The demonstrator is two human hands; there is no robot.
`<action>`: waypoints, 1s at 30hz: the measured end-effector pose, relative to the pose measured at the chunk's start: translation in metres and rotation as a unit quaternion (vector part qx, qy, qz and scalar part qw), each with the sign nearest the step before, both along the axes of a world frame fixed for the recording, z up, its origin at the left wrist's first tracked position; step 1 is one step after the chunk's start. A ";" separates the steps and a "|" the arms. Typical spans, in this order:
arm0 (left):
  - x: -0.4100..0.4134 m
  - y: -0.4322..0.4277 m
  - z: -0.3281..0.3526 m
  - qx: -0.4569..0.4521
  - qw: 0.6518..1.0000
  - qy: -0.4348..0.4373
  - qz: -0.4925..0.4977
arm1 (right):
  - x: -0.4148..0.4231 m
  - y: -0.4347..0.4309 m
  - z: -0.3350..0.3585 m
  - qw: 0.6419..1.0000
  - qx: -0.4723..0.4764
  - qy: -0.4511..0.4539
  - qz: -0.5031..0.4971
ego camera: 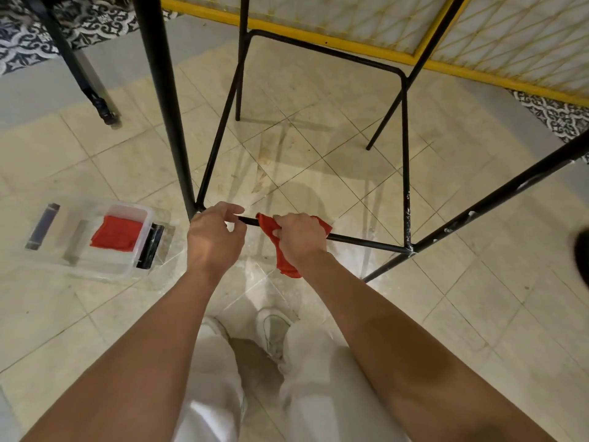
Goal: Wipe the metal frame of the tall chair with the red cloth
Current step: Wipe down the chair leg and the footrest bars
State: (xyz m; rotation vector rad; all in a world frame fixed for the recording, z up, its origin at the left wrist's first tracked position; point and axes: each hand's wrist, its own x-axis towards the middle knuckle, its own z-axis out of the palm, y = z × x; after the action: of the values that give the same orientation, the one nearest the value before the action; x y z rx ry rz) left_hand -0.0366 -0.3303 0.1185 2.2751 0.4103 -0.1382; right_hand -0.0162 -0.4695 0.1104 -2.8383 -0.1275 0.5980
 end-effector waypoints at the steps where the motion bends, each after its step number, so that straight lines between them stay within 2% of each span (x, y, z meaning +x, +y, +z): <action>1: 0.001 0.000 0.001 0.002 1.000 0.012 0.004 | 0.003 0.006 0.001 1.000 -0.006 0.003 0.008; 3: 0.003 -0.003 0.003 0.008 0.997 0.078 -0.009 | 0.005 0.015 -0.001 1.000 0.007 0.006 0.013; 5: 0.005 -0.007 0.003 0.004 0.983 0.177 -0.046 | 0.005 0.017 -0.004 0.998 0.067 0.004 -0.002; 6: 0.005 -0.010 0.003 -0.017 0.975 0.216 -0.056 | 0.003 0.017 -0.004 0.994 0.110 0.000 -0.020; 8: 0.007 -0.014 0.001 -0.115 0.961 0.248 -0.043 | -0.001 0.011 -0.002 0.976 0.208 -0.019 -0.060; 10: 0.007 -0.017 0.002 -0.226 0.941 0.250 -0.025 | -0.004 0.004 0.003 0.953 0.293 -0.032 -0.074; 12: 0.007 -0.020 0.004 -0.287 0.922 0.255 -0.042 | -0.008 -0.006 0.009 0.941 0.332 -0.037 -0.059; 14: 0.007 -0.025 0.006 -0.303 0.927 0.216 -0.055 | -0.015 -0.016 0.013 0.935 0.342 -0.037 -0.085; 17: 0.009 -0.041 0.013 -0.315 0.938 0.141 -0.043 | -0.030 -0.029 0.022 0.908 0.346 -0.069 -0.226; 20: 0.008 -0.061 0.015 -0.317 0.941 0.107 -0.051 | -0.039 -0.039 0.027 0.857 0.353 -0.085 -0.365; 22: 0.007 -0.070 0.015 -0.309 0.943 0.102 -0.065 | -0.040 -0.045 0.026 0.818 0.375 -0.021 -0.435; 24: 0.006 -0.078 0.013 -0.302 0.943 0.108 -0.086 | -0.041 -0.051 0.025 0.757 0.426 0.068 -0.491; 26: 0.006 -0.083 0.013 -0.298 0.943 0.114 -0.096 | -0.041 -0.056 0.025 0.697 0.483 0.115 -0.518; 30: 0.008 -0.094 0.013 -0.258 0.960 0.098 -0.057 | -0.039 -0.064 0.029 0.622 0.586 0.149 -0.498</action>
State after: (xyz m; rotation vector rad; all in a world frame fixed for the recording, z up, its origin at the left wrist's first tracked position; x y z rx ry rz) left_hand -0.0285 -0.4243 0.1319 1.7729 0.3017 -0.4756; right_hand -0.0549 -0.5331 0.1390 -1.1473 0.7735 0.4083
